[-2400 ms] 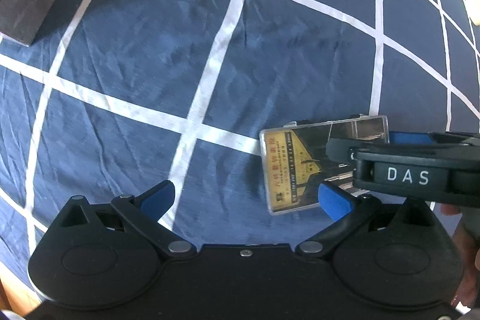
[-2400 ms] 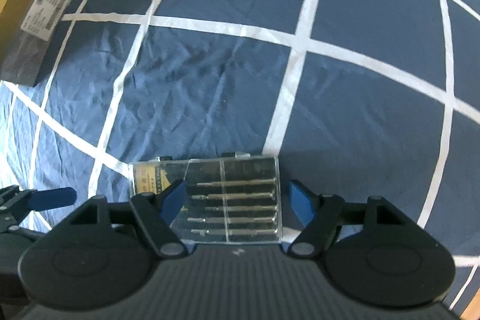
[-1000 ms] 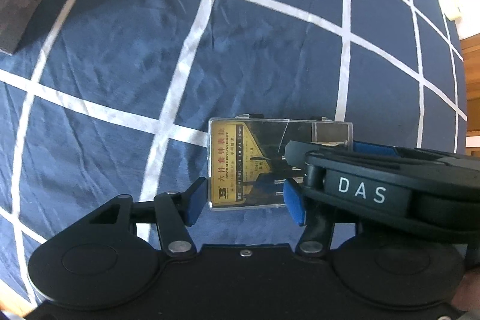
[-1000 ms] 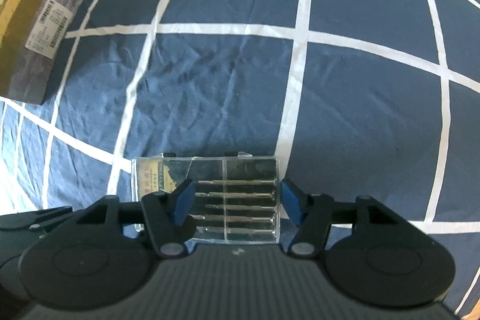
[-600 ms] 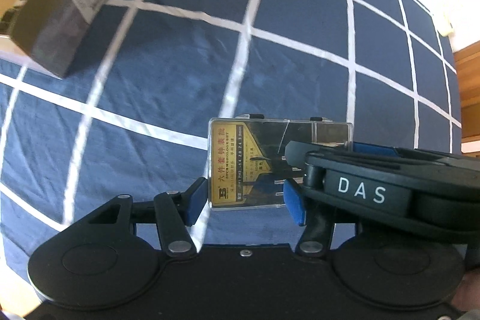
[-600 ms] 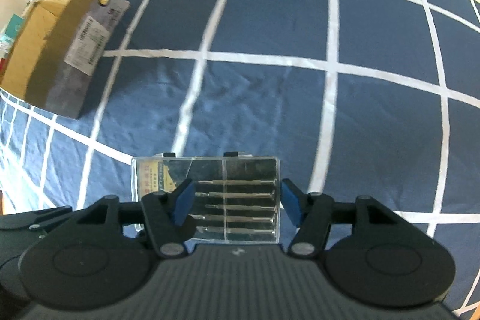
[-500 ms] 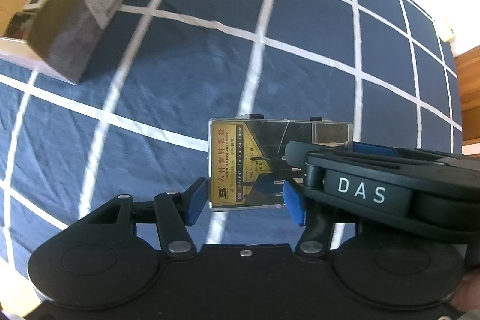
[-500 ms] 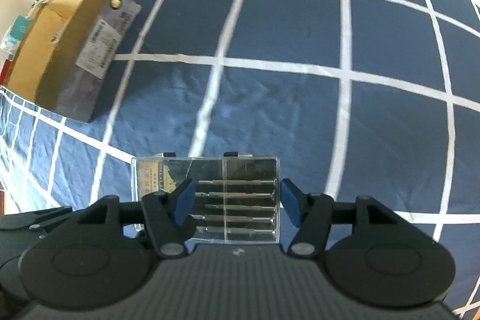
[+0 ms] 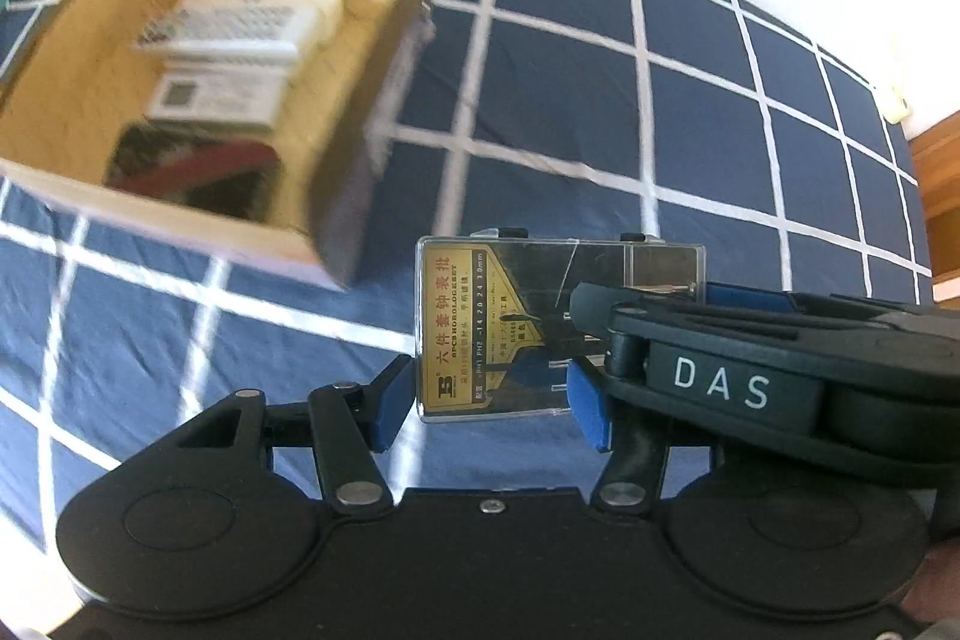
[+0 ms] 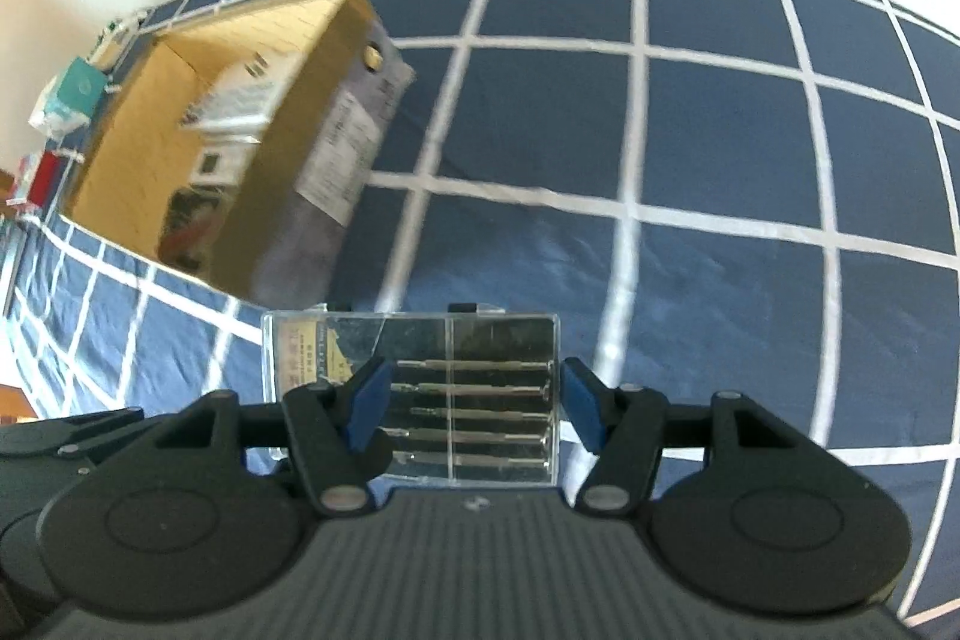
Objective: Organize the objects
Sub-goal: 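Lift the screwdriver set with the right gripper and carry it over the box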
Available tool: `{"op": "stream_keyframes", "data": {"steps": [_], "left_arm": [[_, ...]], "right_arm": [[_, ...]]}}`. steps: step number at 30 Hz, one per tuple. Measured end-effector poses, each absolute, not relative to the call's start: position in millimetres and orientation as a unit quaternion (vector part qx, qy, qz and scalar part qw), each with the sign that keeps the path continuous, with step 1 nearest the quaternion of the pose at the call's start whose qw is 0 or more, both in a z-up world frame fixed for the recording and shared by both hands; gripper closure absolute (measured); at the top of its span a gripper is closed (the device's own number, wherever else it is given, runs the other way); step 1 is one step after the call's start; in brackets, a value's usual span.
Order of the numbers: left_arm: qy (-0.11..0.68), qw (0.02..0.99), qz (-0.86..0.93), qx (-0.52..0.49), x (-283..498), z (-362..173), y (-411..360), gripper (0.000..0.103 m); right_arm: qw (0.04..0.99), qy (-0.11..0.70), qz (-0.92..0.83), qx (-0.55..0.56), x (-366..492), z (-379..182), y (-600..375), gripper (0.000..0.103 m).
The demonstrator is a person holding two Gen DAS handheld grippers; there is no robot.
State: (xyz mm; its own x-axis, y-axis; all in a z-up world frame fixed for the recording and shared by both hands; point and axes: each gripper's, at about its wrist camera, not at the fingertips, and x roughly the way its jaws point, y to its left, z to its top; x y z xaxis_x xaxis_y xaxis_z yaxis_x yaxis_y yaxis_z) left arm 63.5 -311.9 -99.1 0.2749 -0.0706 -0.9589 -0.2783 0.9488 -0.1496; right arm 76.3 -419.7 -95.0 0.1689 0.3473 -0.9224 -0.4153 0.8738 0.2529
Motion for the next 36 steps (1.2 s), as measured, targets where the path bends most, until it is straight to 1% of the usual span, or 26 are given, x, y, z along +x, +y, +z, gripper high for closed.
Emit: {"op": "stream_keyframes", "data": {"steps": [8,16,25,36], "left_arm": [[0.589,0.8,0.04,-0.107,62,-75,-241,0.048],[0.586,0.804,0.034,-0.093,59,-68,-176,0.048],[0.593,0.798,0.033,-0.098,70,-74,-120,0.048],[0.61,0.785,0.026,-0.101,114,-100,-81,0.048]], "right_arm": [[0.785,0.578,0.225,0.008,57,-75,-350,0.042],[0.793,0.569,0.218,0.021,41,-69,-282,0.042],[0.788,0.576,0.218,0.019,42,-75,-221,0.042],[0.778,0.592,0.207,0.021,77,-97,-174,0.042]]}}
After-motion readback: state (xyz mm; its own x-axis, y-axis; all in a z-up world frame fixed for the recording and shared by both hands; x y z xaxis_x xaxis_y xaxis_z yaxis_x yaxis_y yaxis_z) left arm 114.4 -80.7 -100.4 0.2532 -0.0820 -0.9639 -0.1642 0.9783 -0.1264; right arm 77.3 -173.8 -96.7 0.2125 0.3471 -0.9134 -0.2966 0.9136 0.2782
